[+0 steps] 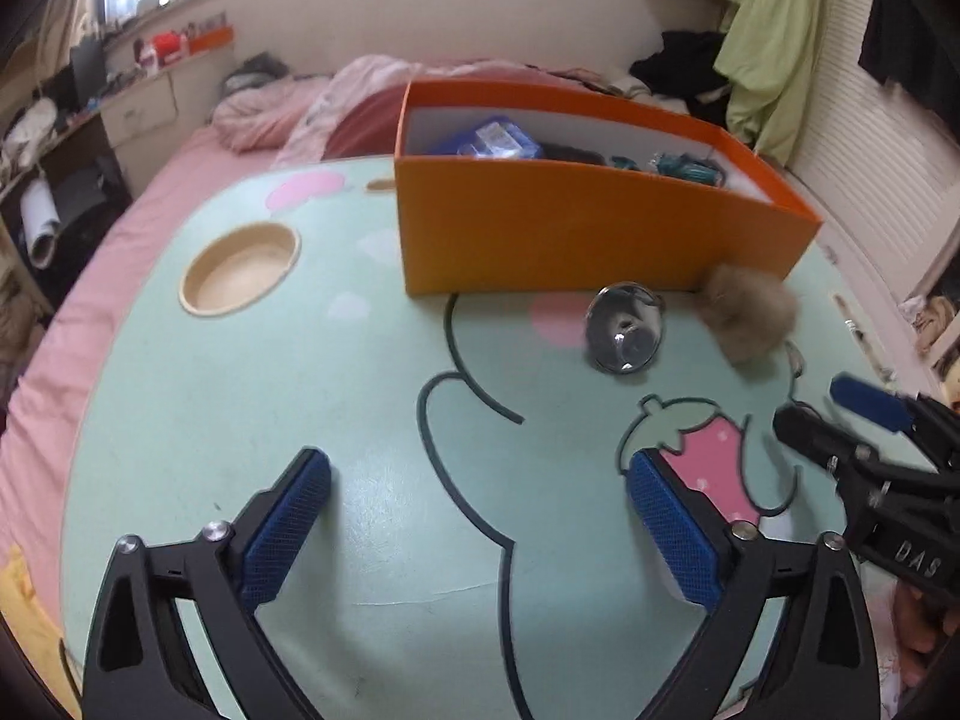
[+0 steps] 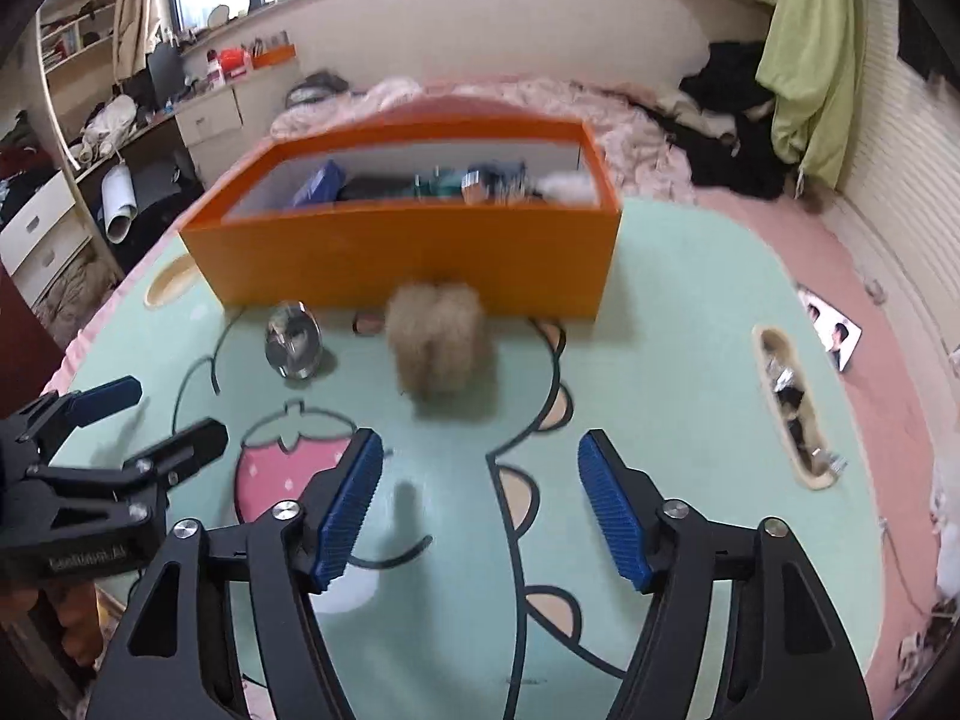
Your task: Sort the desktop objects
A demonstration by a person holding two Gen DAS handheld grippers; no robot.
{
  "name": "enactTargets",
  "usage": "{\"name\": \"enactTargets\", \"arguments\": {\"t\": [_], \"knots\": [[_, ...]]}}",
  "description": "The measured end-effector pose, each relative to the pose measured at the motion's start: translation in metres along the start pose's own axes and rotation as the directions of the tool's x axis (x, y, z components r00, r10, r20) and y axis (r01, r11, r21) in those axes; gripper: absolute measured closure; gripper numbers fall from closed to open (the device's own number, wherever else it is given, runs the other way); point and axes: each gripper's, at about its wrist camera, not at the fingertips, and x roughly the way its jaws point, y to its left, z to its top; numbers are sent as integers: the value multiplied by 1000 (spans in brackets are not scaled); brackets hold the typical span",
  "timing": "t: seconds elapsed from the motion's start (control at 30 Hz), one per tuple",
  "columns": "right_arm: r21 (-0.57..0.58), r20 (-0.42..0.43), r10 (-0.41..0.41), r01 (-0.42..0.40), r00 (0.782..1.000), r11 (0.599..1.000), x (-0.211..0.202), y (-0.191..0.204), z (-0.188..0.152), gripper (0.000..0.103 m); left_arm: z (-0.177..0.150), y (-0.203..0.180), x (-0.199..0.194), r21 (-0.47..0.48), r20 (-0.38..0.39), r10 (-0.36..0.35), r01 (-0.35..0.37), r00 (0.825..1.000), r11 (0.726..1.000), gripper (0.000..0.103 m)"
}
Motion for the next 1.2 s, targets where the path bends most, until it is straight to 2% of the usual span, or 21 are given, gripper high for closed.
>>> {"name": "enactTargets", "arguments": {"t": [0.07, 0.13, 0.9, 1.0, 1.1, 1.2], "knots": [[-22, -16, -13, 13, 1000, 1000, 9, 2, -5, 25, -2, -6, 2, 37, 3, 38, -38, 999, 999, 0], [-55, -19, -27, 26, 999, 998, 14, 6, -10, 18, -3, -7, 1, 42, 5, 24, -24, 1000, 999, 0], [-62, -22, -18, 16, 1000, 998, 19, 3, -10, 18, -3, -6, 1, 44, 8, 20, -21, 1000, 999, 0], [-51, -16, -1, 0, 1000, 999, 16, 5, 1, 18, -3, -7, 1, 45, 8, 20, -21, 1000, 999, 0], [-47, 28, -29, 30, 999, 998, 13, 5, 15, 18, -3, -6, 1, 44, 9, 20, -21, 1000, 999, 0], [-13, 25, 11, -11, 1000, 1000, 16, 6, 28, 18, -3, -6, 1, 45, 9, 20, -21, 1000, 999, 0]]}}
